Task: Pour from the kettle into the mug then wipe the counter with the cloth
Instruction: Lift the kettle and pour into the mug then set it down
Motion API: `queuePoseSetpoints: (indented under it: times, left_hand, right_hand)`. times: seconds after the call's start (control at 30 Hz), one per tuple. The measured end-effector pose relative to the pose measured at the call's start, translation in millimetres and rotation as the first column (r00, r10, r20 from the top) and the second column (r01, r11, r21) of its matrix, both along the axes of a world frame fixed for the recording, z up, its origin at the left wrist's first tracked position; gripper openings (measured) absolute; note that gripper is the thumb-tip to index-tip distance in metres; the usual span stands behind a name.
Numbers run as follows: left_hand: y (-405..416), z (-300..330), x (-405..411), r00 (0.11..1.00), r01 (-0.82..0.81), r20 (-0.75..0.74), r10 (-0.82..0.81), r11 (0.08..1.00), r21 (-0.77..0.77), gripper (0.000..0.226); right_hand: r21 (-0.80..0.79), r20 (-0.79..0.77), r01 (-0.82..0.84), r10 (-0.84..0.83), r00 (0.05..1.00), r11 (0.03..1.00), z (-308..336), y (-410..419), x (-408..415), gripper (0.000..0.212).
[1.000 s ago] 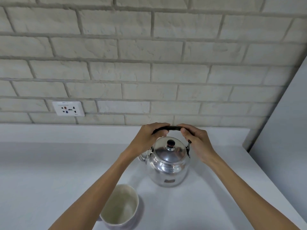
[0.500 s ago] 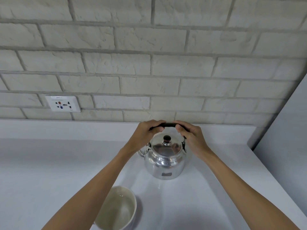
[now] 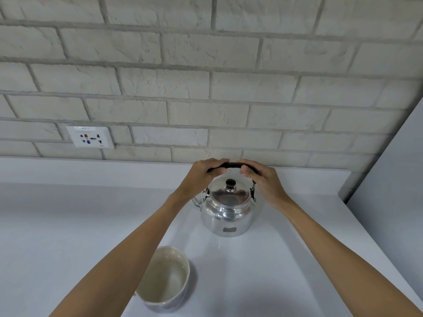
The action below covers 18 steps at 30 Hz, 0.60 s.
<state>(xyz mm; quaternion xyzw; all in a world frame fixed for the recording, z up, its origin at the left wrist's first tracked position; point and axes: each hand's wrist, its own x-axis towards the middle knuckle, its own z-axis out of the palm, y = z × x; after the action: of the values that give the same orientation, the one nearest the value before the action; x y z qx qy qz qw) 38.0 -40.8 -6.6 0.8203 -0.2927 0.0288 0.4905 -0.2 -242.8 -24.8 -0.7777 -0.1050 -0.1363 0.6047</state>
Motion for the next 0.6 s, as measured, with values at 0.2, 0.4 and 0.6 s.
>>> queuePoseSetpoints:
  times: [0.2,0.4,0.6]
  left_hand:
    - [11,22,-22,0.999,0.022,-0.028,-0.021,0.999,0.034,0.051]
    - [38,55,-75,0.999,0.035,-0.03,-0.034,0.999,0.029,0.051]
    - [80,70,-159,0.997,-0.033,0.068,0.025,0.993,0.114,0.055]
  right_hand:
    - [-0.05,-0.114,-0.05,0.044,0.993,0.998,27,-12,-17,0.063]
    - [-0.063,-0.108,-0.071,0.063,0.992,0.996,83,-4,-66,0.072]
    - [0.031,-0.143,-0.144,0.147,0.979,0.989,116,37,-151,0.049]
